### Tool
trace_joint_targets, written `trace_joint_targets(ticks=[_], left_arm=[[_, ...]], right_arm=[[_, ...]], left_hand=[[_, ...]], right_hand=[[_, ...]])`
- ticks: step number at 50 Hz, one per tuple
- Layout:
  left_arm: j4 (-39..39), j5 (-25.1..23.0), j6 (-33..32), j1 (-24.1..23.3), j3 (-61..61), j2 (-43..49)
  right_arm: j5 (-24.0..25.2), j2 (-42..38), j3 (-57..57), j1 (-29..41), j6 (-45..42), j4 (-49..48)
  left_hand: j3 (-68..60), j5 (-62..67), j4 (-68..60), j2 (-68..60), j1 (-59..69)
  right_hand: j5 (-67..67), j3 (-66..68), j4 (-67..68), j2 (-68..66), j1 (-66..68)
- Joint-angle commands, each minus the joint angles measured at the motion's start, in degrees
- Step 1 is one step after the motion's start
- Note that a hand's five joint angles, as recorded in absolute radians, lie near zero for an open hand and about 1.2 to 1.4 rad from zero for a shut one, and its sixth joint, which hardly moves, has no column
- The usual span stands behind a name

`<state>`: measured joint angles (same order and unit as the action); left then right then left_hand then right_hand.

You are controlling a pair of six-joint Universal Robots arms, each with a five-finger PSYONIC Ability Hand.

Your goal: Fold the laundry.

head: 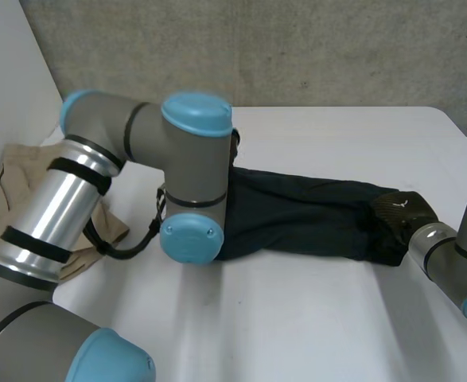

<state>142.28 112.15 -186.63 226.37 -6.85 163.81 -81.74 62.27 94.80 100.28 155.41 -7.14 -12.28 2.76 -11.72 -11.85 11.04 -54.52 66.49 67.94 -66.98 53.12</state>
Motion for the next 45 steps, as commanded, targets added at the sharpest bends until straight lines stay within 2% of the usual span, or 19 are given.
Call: trace_joint_targets(ticks=[1,7,10,18,27,38,40,44,45], left_arm=[[-1.65,0.52,0.04,-1.36,0.78,-1.83],[-3.06,4.3,0.04,-2.42,2.71,-0.34],[-3.41,4.57,0.04,-3.21,4.2,-0.16],[-3.5,3.25,0.04,-5.49,5.0,-0.16],[-3.5,-1.14,-0.05,-5.59,1.4,1.68],[-4.64,-0.09,-0.31,-5.76,-0.72,5.03],[-5.25,0.79,-1.01,-5.76,0.95,3.89],[-5.78,4.73,-3.65,-5.76,16.39,-3.22],[-4.57,6.83,-3.56,-5.67,23.82,-6.28]], right_arm=[[-0.44,2.15,0.56,-1.66,-7.39,1.42],[0.0,2.42,1.26,-4.83,-12.93,4.14],[0.09,2.33,1.52,-4.83,-13.11,4.24],[0.35,1.98,2.23,-4.83,-12.85,3.8],[0.71,1.72,2.32,-4.57,-12.76,3.8],[0.79,1.1,2.4,-4.66,-12.76,3.8],[0.79,1.1,2.4,-4.66,-12.76,3.71],[0.79,1.1,2.32,-4.57,-12.76,3.71],[0.79,1.1,2.32,-4.57,-12.76,3.71]], left_hand=[[2.28,-2.76,1.72,1.85,-1.04],[2.28,-2.76,1.72,1.85,-1.04],[2.28,-2.76,1.72,1.85,-1.04],[2.28,-2.76,1.72,1.85,-1.04],[2.28,-2.76,1.72,1.85,-1.04],[2.28,-2.76,1.72,1.85,-1.04],[2.28,-2.76,1.72,1.85,-1.04],[2.28,-2.76,1.72,1.85,-1.04],[2.28,-2.76,1.72,1.85,-1.04]], right_hand=[[-15.48,13.51,12.06,-13.02,26.88],[-15.48,13.51,12.06,-13.02,26.88],[-15.48,13.51,12.06,-13.02,26.88],[-15.48,13.51,12.06,-13.02,26.88],[-15.48,13.51,12.06,-13.02,26.88],[-15.48,13.51,12.06,-13.02,26.88],[-15.48,13.51,12.06,-13.02,26.88],[-15.48,13.51,12.06,-13.02,26.88],[-15.48,13.51,12.06,-13.02,26.88]])
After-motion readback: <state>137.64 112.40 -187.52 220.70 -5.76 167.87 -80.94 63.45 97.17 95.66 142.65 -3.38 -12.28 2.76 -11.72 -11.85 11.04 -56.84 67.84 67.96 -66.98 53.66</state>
